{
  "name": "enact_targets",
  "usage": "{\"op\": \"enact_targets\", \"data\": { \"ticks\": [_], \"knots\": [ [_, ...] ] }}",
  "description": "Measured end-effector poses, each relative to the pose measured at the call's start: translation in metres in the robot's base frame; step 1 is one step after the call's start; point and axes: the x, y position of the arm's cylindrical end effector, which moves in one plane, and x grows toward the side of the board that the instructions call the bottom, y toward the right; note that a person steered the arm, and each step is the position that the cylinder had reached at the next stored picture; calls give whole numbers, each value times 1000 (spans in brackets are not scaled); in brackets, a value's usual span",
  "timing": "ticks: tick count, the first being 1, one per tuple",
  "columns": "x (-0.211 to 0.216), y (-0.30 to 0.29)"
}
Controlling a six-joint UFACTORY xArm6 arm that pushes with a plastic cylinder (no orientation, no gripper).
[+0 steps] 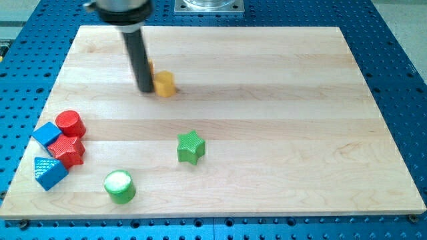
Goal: Put the green star underneath the hexagon
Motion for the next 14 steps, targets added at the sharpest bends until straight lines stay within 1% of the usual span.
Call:
{"op": "enact_targets", "data": {
  "ticks": [1,2,3,4,5,6,7,8,9,10,11,12,13,14],
  "knots": [
    [9,24],
    [12,28],
    [74,25],
    [114,22],
    [182,71],
    [196,121],
    [186,151],
    [137,123],
    [104,52],
    [136,83],
    [144,143],
    [103,109],
    [95,47],
    [96,55]
  ]
}}
